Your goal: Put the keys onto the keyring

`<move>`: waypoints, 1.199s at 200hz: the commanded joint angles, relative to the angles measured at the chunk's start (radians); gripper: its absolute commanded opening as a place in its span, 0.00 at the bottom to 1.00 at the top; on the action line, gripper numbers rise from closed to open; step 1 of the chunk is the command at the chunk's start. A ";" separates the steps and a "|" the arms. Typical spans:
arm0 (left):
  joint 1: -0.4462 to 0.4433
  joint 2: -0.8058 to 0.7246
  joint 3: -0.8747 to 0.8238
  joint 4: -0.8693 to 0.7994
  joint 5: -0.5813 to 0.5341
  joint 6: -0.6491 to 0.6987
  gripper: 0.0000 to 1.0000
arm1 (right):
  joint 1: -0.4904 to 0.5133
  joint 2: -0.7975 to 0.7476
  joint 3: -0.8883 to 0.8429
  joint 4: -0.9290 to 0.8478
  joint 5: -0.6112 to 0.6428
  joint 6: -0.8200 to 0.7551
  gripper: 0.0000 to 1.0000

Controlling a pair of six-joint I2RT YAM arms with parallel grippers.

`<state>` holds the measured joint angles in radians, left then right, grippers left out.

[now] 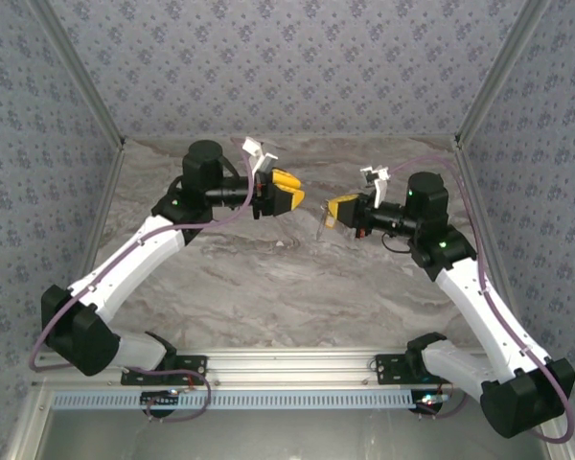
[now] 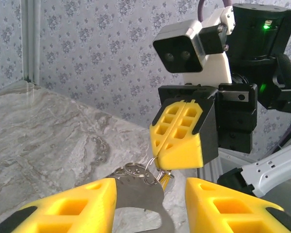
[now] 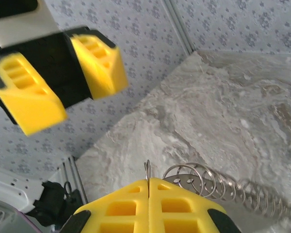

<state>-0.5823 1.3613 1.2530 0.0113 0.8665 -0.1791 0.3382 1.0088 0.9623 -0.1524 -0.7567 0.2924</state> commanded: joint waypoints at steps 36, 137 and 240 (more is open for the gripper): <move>0.002 0.041 0.129 -0.259 0.042 0.174 0.42 | 0.027 0.054 0.135 -0.225 -0.009 -0.202 0.00; -0.005 0.090 0.172 -0.356 0.137 0.227 0.37 | 0.084 0.122 0.256 -0.314 -0.039 -0.263 0.00; -0.044 0.126 0.199 -0.371 0.148 0.238 0.35 | 0.094 0.124 0.270 -0.263 -0.070 -0.222 0.00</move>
<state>-0.6159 1.4799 1.4033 -0.3496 0.9810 0.0376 0.4244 1.1351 1.1904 -0.4511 -0.7956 0.0509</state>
